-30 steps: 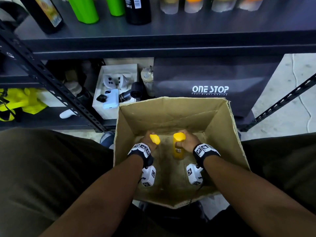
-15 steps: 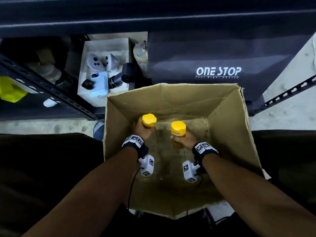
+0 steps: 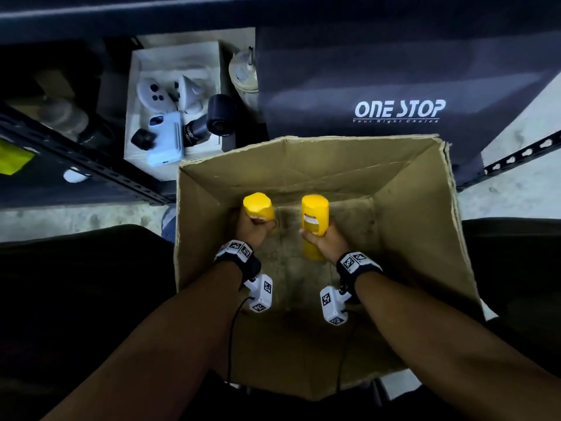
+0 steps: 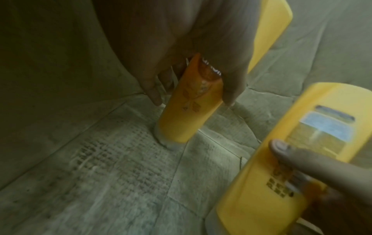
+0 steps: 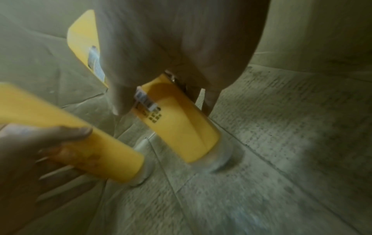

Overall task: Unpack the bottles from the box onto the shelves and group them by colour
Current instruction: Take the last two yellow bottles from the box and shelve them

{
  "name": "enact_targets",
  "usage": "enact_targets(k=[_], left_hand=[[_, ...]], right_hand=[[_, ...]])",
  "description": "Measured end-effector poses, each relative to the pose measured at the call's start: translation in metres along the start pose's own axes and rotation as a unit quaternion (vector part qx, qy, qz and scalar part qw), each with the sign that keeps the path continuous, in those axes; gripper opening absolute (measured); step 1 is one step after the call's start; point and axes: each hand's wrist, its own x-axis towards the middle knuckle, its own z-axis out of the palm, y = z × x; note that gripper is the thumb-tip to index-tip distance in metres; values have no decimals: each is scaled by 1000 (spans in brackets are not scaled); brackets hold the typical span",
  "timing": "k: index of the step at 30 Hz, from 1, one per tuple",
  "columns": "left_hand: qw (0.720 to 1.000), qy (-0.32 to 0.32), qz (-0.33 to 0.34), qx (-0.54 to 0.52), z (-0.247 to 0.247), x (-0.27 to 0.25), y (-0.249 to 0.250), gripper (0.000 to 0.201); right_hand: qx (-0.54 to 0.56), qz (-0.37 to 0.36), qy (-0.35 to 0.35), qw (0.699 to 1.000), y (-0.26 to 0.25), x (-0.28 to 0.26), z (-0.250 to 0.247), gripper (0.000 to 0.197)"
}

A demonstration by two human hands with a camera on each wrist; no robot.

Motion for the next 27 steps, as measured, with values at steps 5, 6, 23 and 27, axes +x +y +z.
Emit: enact_targets(k=[5,6,23,27], left_hand=[[999,-13,-23,-20,9,-17,3,58],[999,-15,-29,-27,10,-21,4,53],[986,-7,-30,-163,2,-77,52,75],[987,-37,8,-155,-7,-82,65,80]], right_hand=[[24,-14,49,998,1,-12,1,68],[31,-17,53,998,0,-13,1,66],[69,-104,100,987,-53,-59,-22,50],[54,-143,91,984,-67,-73,-27,47]])
